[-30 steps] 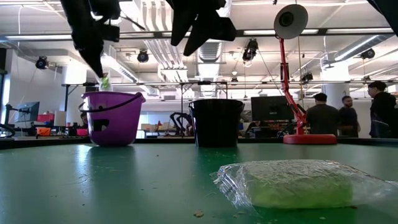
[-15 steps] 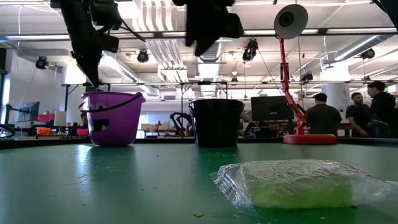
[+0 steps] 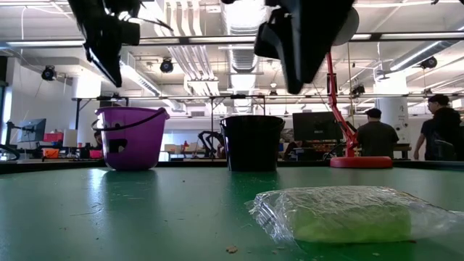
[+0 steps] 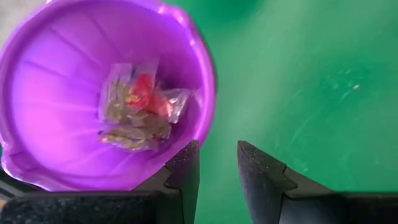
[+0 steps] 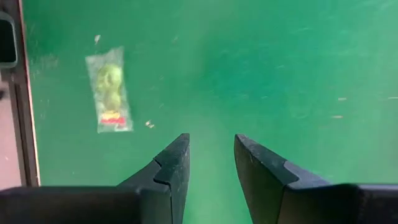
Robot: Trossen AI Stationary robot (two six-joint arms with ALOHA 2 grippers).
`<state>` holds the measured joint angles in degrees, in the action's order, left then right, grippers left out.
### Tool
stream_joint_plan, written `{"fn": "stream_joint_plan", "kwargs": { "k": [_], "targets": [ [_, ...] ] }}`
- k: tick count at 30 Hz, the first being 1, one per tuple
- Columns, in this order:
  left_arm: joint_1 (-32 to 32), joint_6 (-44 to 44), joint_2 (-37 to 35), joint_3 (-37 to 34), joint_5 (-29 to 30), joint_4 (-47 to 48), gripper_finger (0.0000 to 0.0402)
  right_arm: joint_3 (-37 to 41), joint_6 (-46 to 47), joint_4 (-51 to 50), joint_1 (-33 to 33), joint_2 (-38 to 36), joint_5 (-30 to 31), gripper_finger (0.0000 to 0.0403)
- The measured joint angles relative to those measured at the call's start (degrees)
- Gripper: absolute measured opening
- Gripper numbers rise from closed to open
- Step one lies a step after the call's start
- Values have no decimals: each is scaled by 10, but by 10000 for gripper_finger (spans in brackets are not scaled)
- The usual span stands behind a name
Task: Sort candy
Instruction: Put the green gummy into the violet bucket
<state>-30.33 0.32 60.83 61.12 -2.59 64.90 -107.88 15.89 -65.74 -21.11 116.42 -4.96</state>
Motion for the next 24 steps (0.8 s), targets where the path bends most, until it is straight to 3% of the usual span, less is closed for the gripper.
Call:
{"fn": "stream_joint_plan", "kwargs": {
  "k": [15, 24],
  "targets": [
    [92, -129, -16, 97, 0, 5, 91, 46, 35, 75, -48, 0, 0, 115],
    [139, -129, -18, 131, 0, 13, 91, 51, 91, 117, -61, 0, 30, 128]
  ]
}}
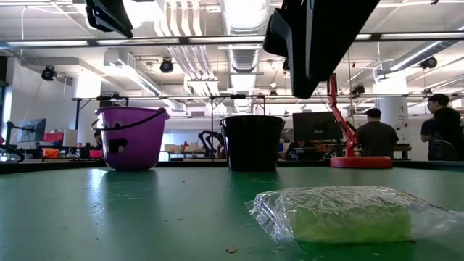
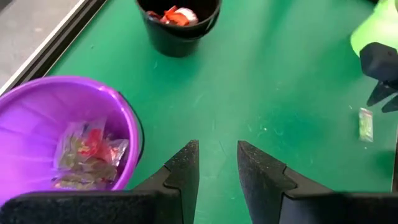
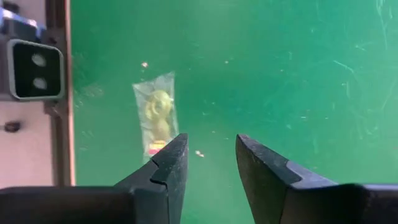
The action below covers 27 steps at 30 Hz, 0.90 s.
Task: Sort candy
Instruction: Put the green gummy into the violet bucket
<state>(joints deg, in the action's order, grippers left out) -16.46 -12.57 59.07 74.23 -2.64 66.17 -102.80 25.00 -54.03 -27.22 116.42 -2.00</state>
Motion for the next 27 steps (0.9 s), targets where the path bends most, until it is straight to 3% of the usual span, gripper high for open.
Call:
{"fn": "stream_joint_plan", "kwargs": {
  "k": [9, 22, 27],
  "targets": [
    [8, 33, -2, 0, 0, 47, 91, 22, 37, 90, -17, 0, 7, 176],
    [10, 45, -27, -1, 0, 60, 91, 76, 104, 131, -31, 44, 5, 174],
    [10, 48, -34, -1, 0, 61, 91, 76, 124, 130, -32, 56, -28, 174]
  ]
}}
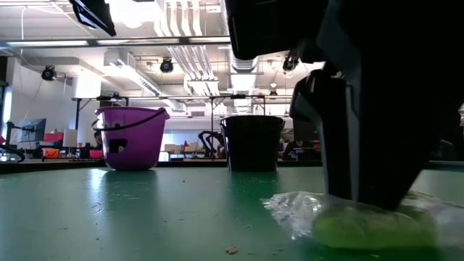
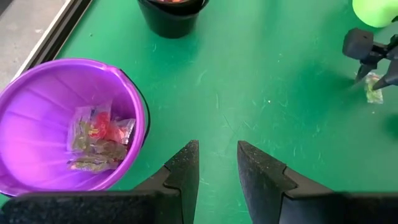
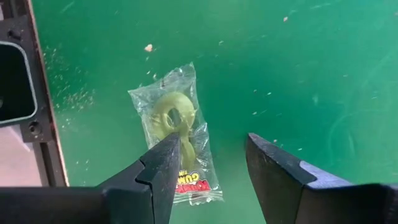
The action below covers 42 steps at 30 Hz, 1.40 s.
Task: Sort candy
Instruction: Put the green gummy into the violet bucket
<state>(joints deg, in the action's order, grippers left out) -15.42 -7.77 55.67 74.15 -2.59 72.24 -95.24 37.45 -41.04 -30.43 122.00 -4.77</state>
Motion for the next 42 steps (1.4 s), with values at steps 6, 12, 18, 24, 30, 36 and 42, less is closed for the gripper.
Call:
{"fn": "stream_joint_plan", "kwargs": {
  "k": [6, 12, 18, 24, 30, 36, 42],
  "targets": [
    [0, 0, -2, 0, 0, 0, 91, 0, 19, -2, -2, 12, -6, 157],
    [0, 2, -3, 0, 0, 0, 91, 3, 61, -1, -2, 15, -8, 94],
    [0, 3, -1, 0, 0, 0, 91, 4, 76, -6, -2, 17, 1, 16],
    [0, 4, -1, 0, 0, 0, 91, -12, 77, -11, -2, 17, 3, 9],
    [0, 5, -2, 0, 0, 1, 91, -41, 67, -9, -2, 18, 7, 9],
    [0, 11, -1, 0, 0, 4, 91, -42, 95, -8, 1, 18, 16, 13],
    [0, 11, -1, 0, 0, 9, 91, -44, 95, -7, 5, 18, 13, 43]
  ]
}}
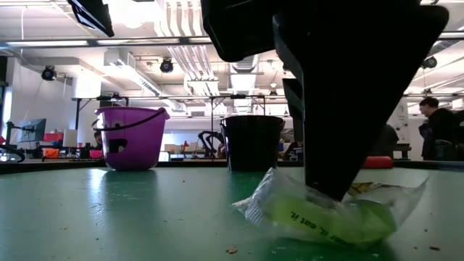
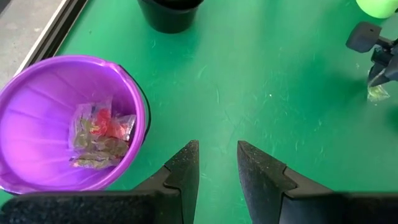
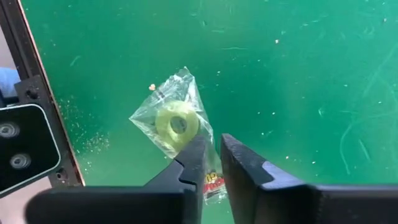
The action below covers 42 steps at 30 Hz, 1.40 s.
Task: Sort candy
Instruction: Put the green gummy into the violet bucket
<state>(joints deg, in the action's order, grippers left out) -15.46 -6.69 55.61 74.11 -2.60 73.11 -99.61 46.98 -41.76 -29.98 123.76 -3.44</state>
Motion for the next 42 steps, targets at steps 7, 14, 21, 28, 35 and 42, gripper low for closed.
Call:
{"fn": "stream_joint_plan", "kwargs": {
  "k": [7, 14, 21, 28, 35, 42],
  "targets": [
    [0, 1, 0, 0, 0, 12, 91, -1, 28, 1, -1, -2, -45, 104],
    [0, 13, 0, 0, 0, 12, 91, -1, 27, 1, -1, -12, -45, 150],
    [0, 15, 0, 0, 0, 11, 91, -2, 42, 1, -7, -18, -45, 170],
    [0, 15, 0, 0, 0, 11, 91, -2, 51, 5, -9, 5, -58, 173],
    [0, 20, 2, 0, 0, 11, 91, -2, 34, 2, -8, 14, -54, 172],
    [0, 20, 2, 0, 0, 11, 91, -2, 61, -4, -7, 41, -56, 105]
  ]
}}
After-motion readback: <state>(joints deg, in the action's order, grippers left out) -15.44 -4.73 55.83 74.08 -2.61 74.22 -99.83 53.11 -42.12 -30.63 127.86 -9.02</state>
